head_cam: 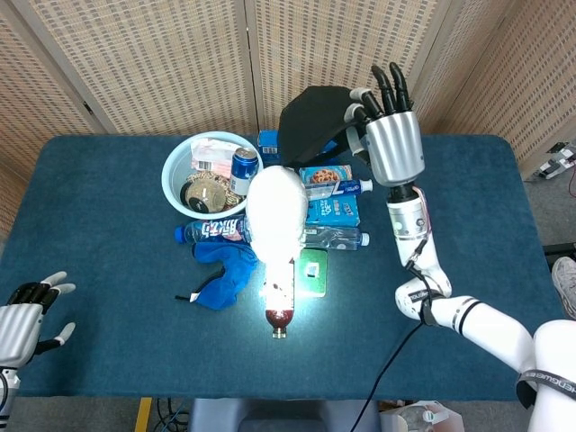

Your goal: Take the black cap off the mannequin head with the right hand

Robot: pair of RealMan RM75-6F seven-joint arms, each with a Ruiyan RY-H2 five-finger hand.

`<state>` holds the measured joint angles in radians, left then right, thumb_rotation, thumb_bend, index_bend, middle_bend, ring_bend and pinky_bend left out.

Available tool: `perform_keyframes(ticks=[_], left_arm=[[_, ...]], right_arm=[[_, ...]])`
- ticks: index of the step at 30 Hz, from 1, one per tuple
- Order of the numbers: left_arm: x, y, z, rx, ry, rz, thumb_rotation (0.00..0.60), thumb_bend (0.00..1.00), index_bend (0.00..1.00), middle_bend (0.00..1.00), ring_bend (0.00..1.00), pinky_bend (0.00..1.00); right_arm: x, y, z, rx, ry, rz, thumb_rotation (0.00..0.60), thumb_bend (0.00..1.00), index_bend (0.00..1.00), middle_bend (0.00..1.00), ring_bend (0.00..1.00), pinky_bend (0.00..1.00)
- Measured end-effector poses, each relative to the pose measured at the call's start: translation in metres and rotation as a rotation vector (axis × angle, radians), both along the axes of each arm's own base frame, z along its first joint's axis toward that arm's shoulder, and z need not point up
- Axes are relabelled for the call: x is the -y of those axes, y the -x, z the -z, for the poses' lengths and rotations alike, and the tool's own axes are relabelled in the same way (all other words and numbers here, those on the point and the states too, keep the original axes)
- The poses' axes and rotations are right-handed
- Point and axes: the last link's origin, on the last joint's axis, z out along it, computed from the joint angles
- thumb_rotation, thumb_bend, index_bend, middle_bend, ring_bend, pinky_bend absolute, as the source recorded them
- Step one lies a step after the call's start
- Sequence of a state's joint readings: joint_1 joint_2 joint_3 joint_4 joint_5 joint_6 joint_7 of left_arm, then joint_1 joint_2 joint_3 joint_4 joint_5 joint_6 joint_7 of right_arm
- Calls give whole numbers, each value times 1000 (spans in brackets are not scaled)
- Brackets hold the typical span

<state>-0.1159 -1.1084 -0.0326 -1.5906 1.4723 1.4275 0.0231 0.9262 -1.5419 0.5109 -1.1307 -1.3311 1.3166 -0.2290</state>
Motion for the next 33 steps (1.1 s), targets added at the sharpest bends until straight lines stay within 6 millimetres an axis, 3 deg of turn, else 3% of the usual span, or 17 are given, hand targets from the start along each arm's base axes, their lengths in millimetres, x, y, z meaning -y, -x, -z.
perform_keyframes(ticks=[13,33], left_arm=[[0,-2,1,-1,9,7,600,228,288,168,219,148],[2,5,1,3,20,-16,600,228,288,168,219,148]], right_arm=[[5,42,7,-27,-15,76,600,491,599,348,89,0],[16,52,48,-49,-67,88,600,491,599,359,111,0]])
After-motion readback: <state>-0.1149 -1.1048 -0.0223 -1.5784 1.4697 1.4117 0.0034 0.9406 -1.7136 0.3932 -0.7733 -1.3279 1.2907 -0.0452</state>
